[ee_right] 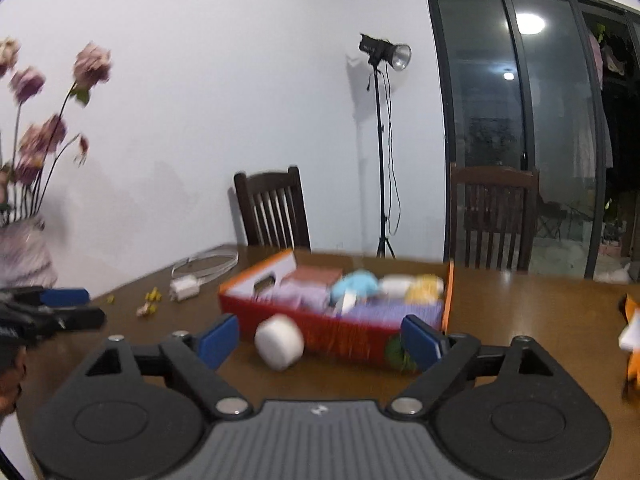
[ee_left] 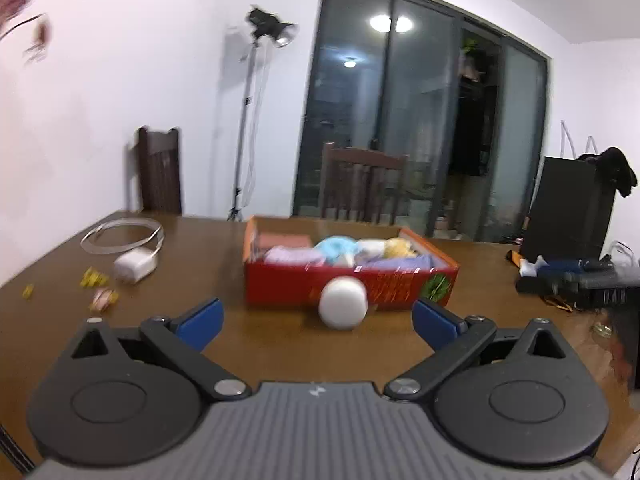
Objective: Organize soft objects
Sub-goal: 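Move both tools back toward the white round foam cylinder, then close both grippers on the white foam cylinder and lift it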
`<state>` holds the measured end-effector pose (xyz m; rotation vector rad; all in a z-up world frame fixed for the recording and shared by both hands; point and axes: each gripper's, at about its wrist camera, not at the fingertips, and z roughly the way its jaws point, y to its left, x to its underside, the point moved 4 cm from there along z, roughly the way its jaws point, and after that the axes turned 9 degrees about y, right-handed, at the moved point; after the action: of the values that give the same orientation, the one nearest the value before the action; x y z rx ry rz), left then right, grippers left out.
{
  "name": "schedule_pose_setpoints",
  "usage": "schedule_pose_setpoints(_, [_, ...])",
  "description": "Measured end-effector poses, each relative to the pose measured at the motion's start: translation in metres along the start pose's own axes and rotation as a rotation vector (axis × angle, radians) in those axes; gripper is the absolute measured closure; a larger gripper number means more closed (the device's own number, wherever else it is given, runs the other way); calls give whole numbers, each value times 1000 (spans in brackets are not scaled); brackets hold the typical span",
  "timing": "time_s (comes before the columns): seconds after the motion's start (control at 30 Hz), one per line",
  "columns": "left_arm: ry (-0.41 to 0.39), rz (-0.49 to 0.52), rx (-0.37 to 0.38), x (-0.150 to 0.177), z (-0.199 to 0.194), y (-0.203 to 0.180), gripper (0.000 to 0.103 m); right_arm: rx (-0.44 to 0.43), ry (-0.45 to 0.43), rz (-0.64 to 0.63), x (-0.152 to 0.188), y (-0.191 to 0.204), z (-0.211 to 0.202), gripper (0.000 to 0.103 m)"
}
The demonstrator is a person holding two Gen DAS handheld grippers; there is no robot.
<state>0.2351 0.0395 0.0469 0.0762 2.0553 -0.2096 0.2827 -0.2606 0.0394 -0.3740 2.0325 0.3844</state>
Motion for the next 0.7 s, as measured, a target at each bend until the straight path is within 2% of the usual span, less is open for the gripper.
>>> schedule_pose_setpoints(0.13, [44,-8,-41,22,-11,3,0,5,109,32,42,4,2,15])
schedule_pose_setpoints(0.2, [48,-5,-60,23,-12,5,0,22,120,38,50,5,-1,15])
schedule_pose_setpoints(0.33, [48,-4,-42,22,-11,2,0,23,101,57,50,5,-7,15])
schedule_pose_setpoints(0.5, [54,-5,-12,21,1,-2,0,17,101,56,49,6,6,15])
schedule_pose_setpoints(0.7, [57,27,35,2,46,-2,0,-9,115,64,36,11,36,16])
